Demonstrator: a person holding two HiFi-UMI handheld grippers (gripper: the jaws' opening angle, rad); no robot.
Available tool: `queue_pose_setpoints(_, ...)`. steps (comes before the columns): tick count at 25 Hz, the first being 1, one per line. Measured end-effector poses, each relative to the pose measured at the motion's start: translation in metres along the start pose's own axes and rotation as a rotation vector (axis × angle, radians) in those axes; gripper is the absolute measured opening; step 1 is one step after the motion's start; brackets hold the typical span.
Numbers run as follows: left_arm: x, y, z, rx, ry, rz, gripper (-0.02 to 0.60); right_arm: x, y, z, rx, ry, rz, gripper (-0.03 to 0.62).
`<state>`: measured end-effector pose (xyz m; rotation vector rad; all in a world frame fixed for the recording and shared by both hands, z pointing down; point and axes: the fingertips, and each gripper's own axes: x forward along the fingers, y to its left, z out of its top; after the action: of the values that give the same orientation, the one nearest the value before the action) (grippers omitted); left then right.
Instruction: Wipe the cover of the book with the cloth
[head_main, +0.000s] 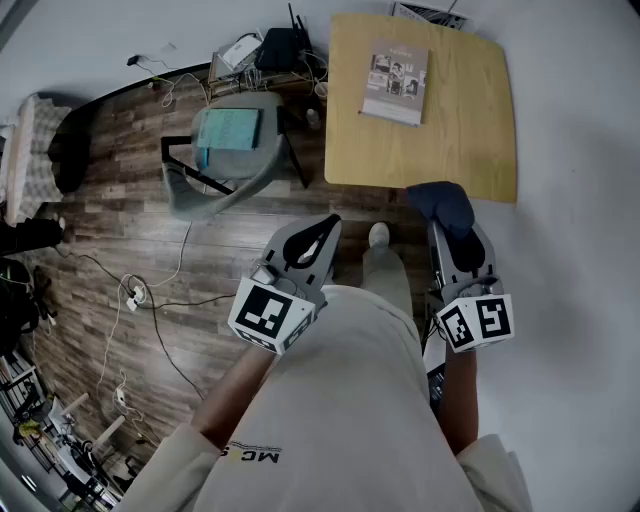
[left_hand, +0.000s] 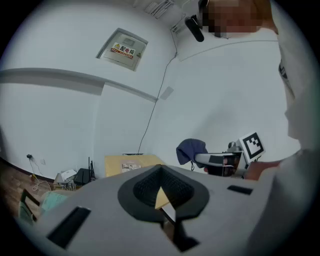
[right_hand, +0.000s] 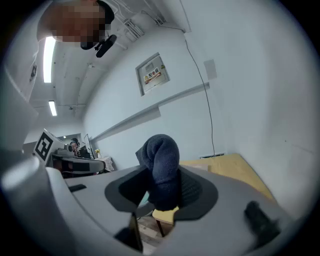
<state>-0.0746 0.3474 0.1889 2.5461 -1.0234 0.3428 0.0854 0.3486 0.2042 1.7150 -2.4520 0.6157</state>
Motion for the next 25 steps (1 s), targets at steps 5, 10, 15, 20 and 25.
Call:
queue_pose_setpoints(5,-0.031,0.03,-0.004,-0.012,-0.007,0.021,0.009,0.012,0.035,-0.003,-0.062,-0.019,0.007,0.16)
queue_pose_setpoints(10,-0.055,0.024,-0.019,-0.033,-0.003,0.044,0.009,-0.018,0.038,-0.015,-0.048,-0.017,-0.036,0.16)
queue_pose_setpoints(15,-0.046,0.0,-0.013,-0.006,-0.003,0.047,0.009,-0.044,0.017,-0.004,0.062,-0.083,-0.032,0.163)
queue_pose_setpoints(20,-0.036,-0.023,-0.018,0.031,0.014,0.035,0.009,-0.073,-0.008,-0.022,0.049,-0.097,-0.088,0.163)
queue_pose_setpoints(25,-0.034,-0.028,-0.03,0.022,0.03,0.082,0.009,-0.079,-0.023,-0.036,0.076,-0.118,-0.09,0.163)
